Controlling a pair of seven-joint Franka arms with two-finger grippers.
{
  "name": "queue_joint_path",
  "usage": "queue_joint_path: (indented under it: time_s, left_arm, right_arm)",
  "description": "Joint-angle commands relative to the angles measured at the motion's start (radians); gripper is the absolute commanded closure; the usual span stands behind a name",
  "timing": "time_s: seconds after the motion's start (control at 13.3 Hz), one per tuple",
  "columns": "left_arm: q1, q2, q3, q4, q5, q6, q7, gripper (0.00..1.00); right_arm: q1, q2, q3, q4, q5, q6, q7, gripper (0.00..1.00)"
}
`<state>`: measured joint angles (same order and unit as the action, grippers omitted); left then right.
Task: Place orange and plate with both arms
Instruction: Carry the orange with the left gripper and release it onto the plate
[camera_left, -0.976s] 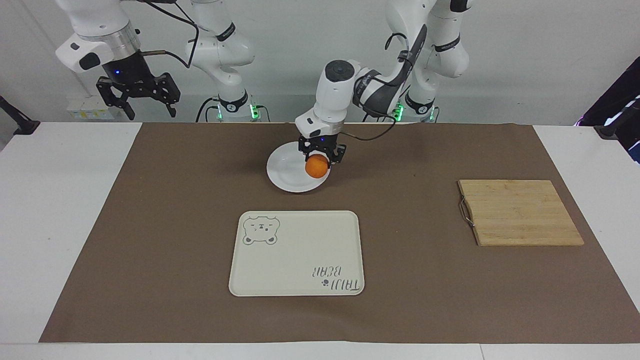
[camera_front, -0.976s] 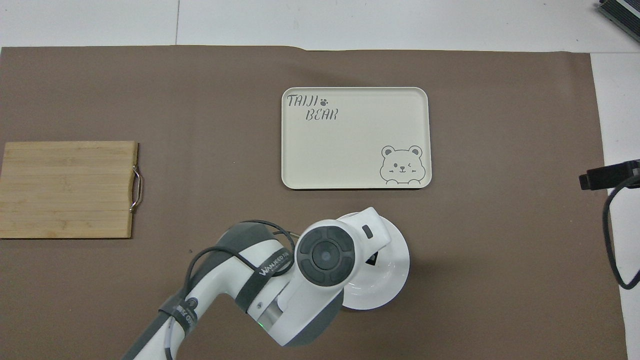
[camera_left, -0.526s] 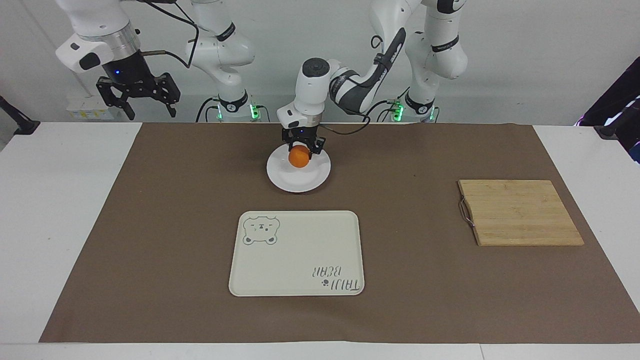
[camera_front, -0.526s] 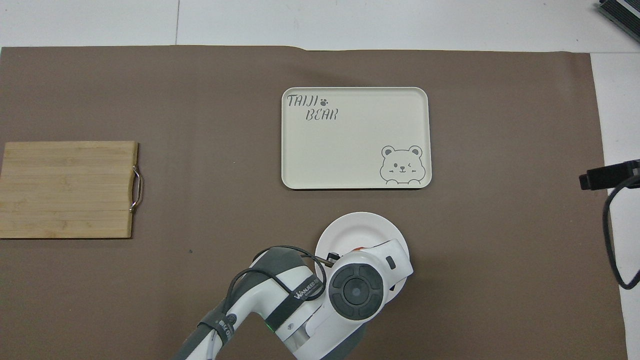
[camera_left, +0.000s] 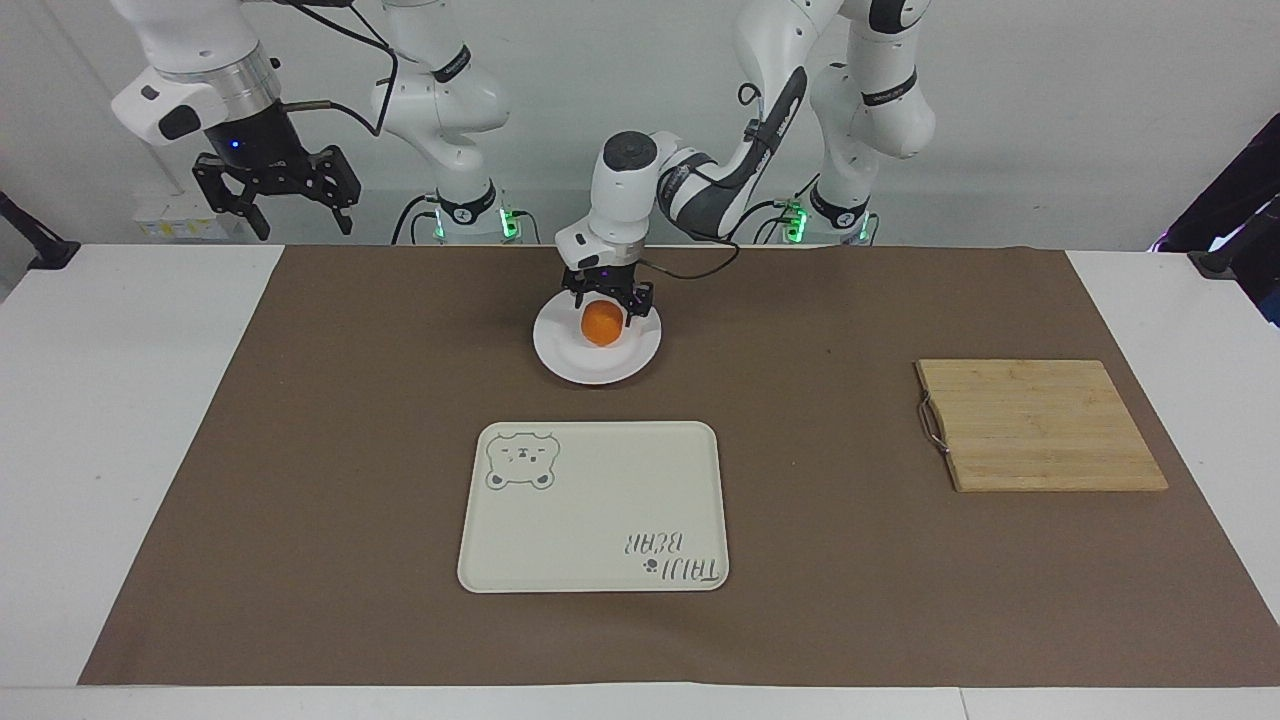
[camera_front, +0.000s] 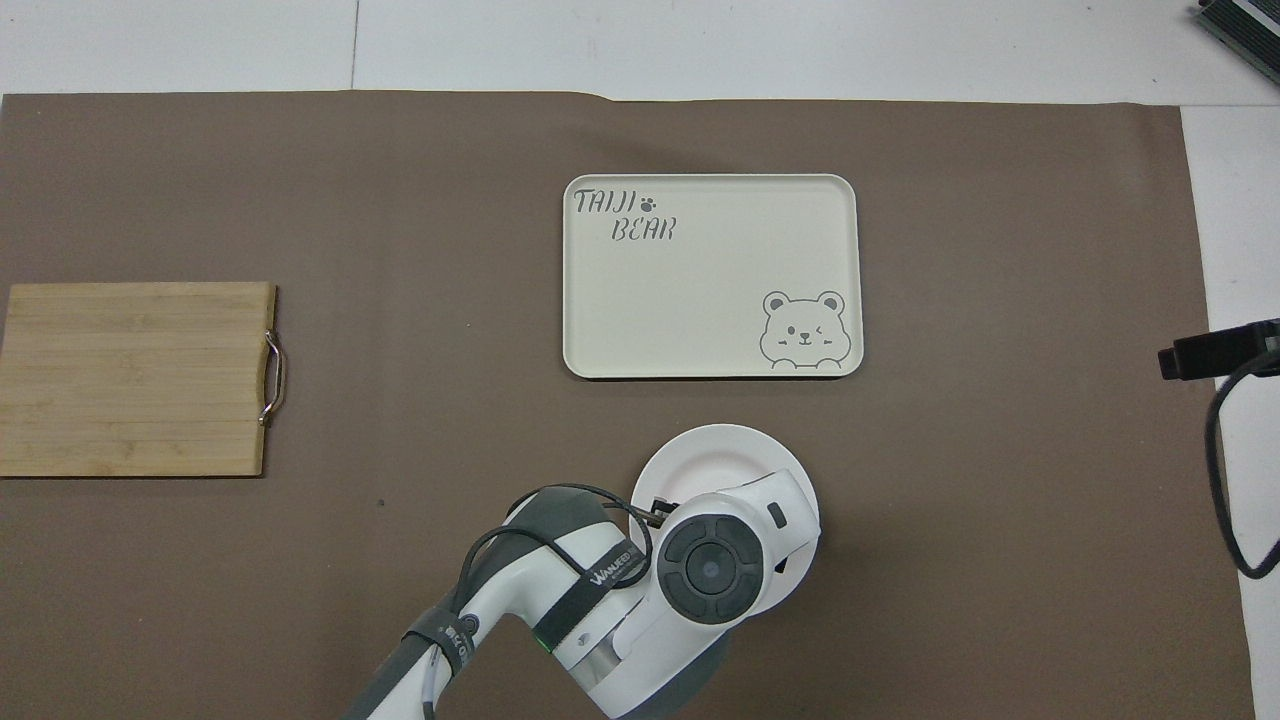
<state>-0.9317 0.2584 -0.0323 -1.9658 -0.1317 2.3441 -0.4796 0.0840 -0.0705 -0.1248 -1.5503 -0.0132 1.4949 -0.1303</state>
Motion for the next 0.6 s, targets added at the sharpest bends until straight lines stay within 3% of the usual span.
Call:
queue_joint_path:
  time_s: [0.0,0.23,0.53]
  left_arm:
    - [0.017,-0.069,0.018,-0.005,-0.013,-0.050,0.001,0.00]
    - [0.129,-0.125,0.034,-0.004,0.036,-0.141,0.016,0.00]
    - [0.339,-0.166,0.037,0.028,0.126,-0.160,0.123,0.00]
  right_arm:
    - [-0.015,-0.011,0.007,-0.014,0.009,0.007,-0.025,0.00]
    - [-0.015,-0.011,0.007,-0.014,0.009,0.004,-0.025,0.00]
    - [-0.017,-0.012,0.004,-0.014,0.009,-0.021,-0.026,0.00]
